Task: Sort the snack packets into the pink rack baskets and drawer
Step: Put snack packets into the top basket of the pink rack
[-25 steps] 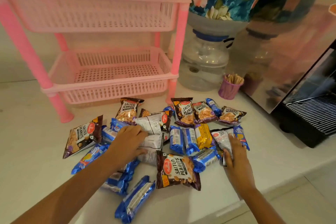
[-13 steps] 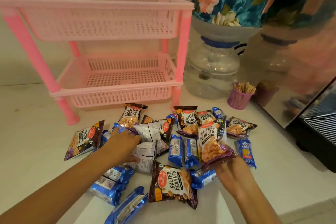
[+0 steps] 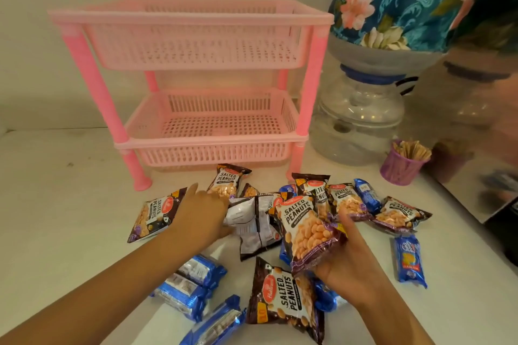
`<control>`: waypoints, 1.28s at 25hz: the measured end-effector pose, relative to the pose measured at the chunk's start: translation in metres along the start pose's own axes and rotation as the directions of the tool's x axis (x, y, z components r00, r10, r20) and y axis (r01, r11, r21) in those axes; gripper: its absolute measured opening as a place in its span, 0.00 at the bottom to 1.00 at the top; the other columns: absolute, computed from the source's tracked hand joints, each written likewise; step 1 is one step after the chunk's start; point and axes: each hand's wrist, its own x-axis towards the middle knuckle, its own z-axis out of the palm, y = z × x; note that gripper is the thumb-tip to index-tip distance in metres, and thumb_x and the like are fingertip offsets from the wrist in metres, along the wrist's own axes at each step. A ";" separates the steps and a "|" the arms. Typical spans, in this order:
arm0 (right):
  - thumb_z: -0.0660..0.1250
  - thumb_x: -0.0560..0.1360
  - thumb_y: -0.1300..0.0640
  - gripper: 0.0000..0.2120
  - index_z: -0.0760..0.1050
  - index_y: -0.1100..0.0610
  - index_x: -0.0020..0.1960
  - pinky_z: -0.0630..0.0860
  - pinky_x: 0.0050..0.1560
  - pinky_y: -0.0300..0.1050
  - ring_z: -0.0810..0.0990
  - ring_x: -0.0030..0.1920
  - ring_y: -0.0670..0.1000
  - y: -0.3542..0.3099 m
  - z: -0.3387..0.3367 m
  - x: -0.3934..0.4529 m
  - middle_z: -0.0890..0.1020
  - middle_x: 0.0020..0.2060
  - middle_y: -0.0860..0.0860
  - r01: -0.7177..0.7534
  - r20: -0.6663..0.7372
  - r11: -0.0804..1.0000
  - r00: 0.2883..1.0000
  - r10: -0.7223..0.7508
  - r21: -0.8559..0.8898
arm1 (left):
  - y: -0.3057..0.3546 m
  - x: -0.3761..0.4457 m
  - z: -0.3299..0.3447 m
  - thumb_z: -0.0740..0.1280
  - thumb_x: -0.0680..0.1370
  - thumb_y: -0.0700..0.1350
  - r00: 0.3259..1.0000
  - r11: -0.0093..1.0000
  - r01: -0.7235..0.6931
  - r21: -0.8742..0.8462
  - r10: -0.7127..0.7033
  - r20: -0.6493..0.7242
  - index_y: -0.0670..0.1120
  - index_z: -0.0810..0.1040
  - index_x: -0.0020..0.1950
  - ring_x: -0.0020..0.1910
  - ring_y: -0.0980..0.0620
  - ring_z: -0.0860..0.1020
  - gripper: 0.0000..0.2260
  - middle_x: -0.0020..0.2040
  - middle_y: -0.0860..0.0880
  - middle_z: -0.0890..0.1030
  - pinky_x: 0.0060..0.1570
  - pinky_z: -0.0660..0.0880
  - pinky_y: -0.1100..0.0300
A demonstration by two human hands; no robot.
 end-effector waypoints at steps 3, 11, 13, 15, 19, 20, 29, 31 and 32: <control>0.83 0.50 0.63 0.24 0.83 0.65 0.44 0.83 0.38 0.47 0.84 0.36 0.53 0.004 0.012 0.013 0.84 0.36 0.57 0.030 -0.109 0.996 0.993 -0.039 -0.087 | -0.013 -0.015 -0.008 0.61 0.73 0.58 0.992 0.990 0.109 -0.089 -0.113 -0.047 0.46 0.69 0.55 0.45 0.46 0.79 0.19 0.49 0.48 0.80 0.33 0.67 0.60; 0.67 0.68 0.51 0.11 0.83 0.57 0.37 0.81 0.35 0.42 0.82 0.32 0.50 -0.038 0.108 0.039 0.82 0.32 0.54 0.245 0.077 0.773 0.966 -0.248 -0.586 | -0.083 -0.037 -0.087 0.59 0.76 0.56 0.927 0.963 0.203 -0.177 -0.247 -0.281 0.51 0.70 0.56 0.39 0.50 0.76 0.12 0.45 0.52 0.79 0.27 0.63 0.59; 0.67 0.66 0.49 0.13 0.83 0.57 0.40 0.81 0.32 0.41 0.84 0.33 0.50 -0.061 0.151 0.044 0.84 0.35 0.55 0.367 0.159 0.673 0.923 -0.351 -0.642 | -0.108 -0.038 -0.132 0.61 0.75 0.58 0.874 0.962 0.243 -0.123 -0.273 -0.402 0.53 0.72 0.51 0.32 0.51 0.70 0.11 0.34 0.53 0.75 0.22 0.56 0.62; 0.65 0.68 0.46 0.15 0.82 0.58 0.42 0.80 0.31 0.40 0.84 0.34 0.50 -0.087 0.198 0.053 0.85 0.37 0.56 0.453 0.218 0.559 0.873 -0.437 -0.694 | -0.137 -0.032 -0.177 0.60 0.73 0.58 0.802 0.952 0.299 -0.068 -0.289 -0.522 0.52 0.73 0.46 0.30 0.48 0.72 0.12 0.28 0.53 0.69 0.22 0.54 0.63; 0.57 0.78 0.47 0.20 0.79 0.58 0.39 0.79 0.28 0.41 0.82 0.27 0.48 -0.136 0.293 0.089 0.83 0.30 0.53 0.577 0.348 0.335 0.764 -0.543 -0.745 | -0.185 0.005 -0.244 0.66 0.73 0.50 0.631 0.942 0.335 -0.002 -0.226 -0.742 0.44 0.74 0.43 0.32 0.41 0.77 0.09 0.31 0.44 0.77 0.25 0.51 0.65; 0.56 0.79 0.46 0.19 0.77 0.56 0.40 0.78 0.25 0.39 0.81 0.25 0.46 -0.145 0.312 0.104 0.82 0.29 0.52 0.560 0.343 0.228 0.728 -0.593 -0.797 | -0.193 0.020 -0.250 0.67 0.73 0.47 0.650 0.933 0.357 0.046 -0.213 -0.729 0.43 0.73 0.42 0.33 0.41 0.77 0.08 0.33 0.43 0.78 0.25 0.50 0.64; 0.53 0.76 0.70 0.12 0.73 0.64 0.41 0.81 0.40 0.47 0.78 0.39 0.54 -0.170 0.347 0.270 0.77 0.41 0.58 0.148 0.125 0.064 0.954 -0.273 -0.987 | -0.262 0.176 -0.220 0.61 0.75 0.36 0.904 0.874 0.385 0.296 -0.292 -0.312 0.44 0.78 0.52 0.50 0.46 0.80 0.10 0.50 0.48 0.82 0.32 0.62 0.64; 0.55 0.77 0.68 0.08 0.73 0.65 0.50 0.78 0.54 0.52 0.77 0.48 0.55 -0.165 0.342 0.289 0.76 0.46 0.57 0.054 0.077 -0.110 0.975 -0.209 -0.992 | -0.266 0.192 -0.211 0.61 0.74 0.35 0.922 0.873 0.381 0.304 -0.333 -0.200 0.44 0.78 0.52 0.49 0.48 0.80 0.11 0.50 0.50 0.82 0.32 0.64 0.64; 0.57 0.78 0.63 0.09 0.71 0.66 0.56 0.75 0.58 0.52 0.75 0.51 0.57 -0.163 0.339 0.297 0.75 0.50 0.57 -0.015 0.065 -0.318 0.969 -0.237 -0.948 | -0.267 0.196 -0.206 0.61 0.75 0.38 0.929 0.879 0.368 0.304 -0.332 -0.167 0.45 0.78 0.52 0.48 0.48 0.80 0.09 0.47 0.50 0.81 0.32 0.65 0.64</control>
